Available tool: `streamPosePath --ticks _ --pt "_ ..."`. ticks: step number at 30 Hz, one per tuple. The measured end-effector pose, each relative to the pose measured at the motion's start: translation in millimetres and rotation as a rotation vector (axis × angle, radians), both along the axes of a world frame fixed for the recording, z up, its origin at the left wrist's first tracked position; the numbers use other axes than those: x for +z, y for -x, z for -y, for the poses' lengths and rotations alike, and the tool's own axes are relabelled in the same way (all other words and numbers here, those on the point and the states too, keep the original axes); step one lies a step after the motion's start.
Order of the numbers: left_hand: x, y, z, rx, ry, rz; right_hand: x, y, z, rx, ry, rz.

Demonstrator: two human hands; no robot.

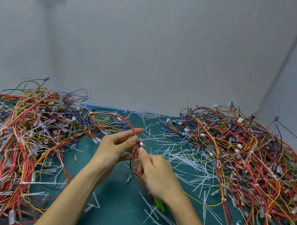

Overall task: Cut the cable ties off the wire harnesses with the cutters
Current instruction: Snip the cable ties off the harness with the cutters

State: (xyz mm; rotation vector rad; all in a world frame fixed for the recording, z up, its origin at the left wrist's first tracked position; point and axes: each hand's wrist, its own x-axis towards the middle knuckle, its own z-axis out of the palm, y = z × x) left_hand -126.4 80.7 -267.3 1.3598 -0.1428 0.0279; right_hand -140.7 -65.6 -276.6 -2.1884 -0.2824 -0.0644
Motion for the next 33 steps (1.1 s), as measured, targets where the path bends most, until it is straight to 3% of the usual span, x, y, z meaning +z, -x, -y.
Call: streamPosePath --ticks 22,28,33 --pt "-5 -4 -2 0.024 -0.03 -0.015 -1 0 -2 -0.025 -0.17 -0.08" --pt "-6 -6 -1 0.161 -0.072 0.037 2 -6 4 -0.165 -0.368 -0.058" --pt "-6 -8 1 0.312 -0.142 0.1 6 -11 15 -0.158 -0.357 -0.082"
